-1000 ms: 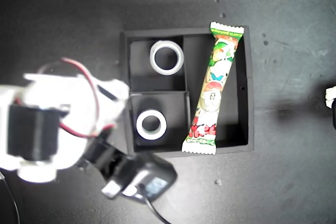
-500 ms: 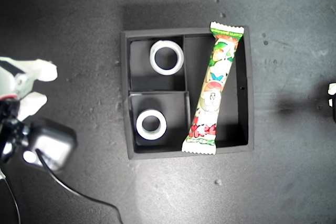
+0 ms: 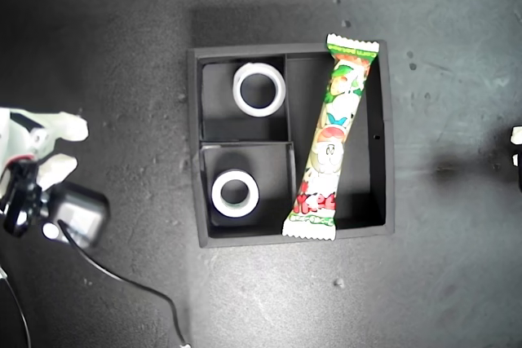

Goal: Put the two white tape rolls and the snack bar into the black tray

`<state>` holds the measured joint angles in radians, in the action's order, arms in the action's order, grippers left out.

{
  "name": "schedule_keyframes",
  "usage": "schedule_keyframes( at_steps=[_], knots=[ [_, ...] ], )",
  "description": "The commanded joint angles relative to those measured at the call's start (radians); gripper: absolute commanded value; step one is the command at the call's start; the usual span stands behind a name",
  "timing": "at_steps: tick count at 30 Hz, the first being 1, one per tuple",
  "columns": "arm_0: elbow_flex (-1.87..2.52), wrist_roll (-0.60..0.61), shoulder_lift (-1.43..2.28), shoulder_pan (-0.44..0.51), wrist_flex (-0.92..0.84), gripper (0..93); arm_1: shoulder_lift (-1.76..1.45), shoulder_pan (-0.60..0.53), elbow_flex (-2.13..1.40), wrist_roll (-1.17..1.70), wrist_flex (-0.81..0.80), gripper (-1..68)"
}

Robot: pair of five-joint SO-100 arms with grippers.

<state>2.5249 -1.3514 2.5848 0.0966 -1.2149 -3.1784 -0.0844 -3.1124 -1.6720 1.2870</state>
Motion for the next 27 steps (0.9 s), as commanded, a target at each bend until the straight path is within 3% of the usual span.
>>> schedule_keyframes(
  at_steps=[1, 10, 18, 27],
  knots=[
    [0.061, -0.028, 0.087, 0.02, 0.025, 10.1, 0.005, -0.005, -0.012, 0.138, 0.011, 6.8],
    [0.268, -0.012, 0.365, 0.023, 0.055, 10.1, 0.005, -0.005, -0.012, 0.138, 0.011, 6.8],
    [0.357, 0.005, 0.647, -0.003, -0.054, 0.6, 0.005, -0.005, -0.012, 0.138, 0.011, 6.8],
    [0.456, -0.046, 0.802, -0.009, -0.129, 0.1, 0.005, -0.005, -0.012, 0.14, 0.011, 6.8]
  ],
)
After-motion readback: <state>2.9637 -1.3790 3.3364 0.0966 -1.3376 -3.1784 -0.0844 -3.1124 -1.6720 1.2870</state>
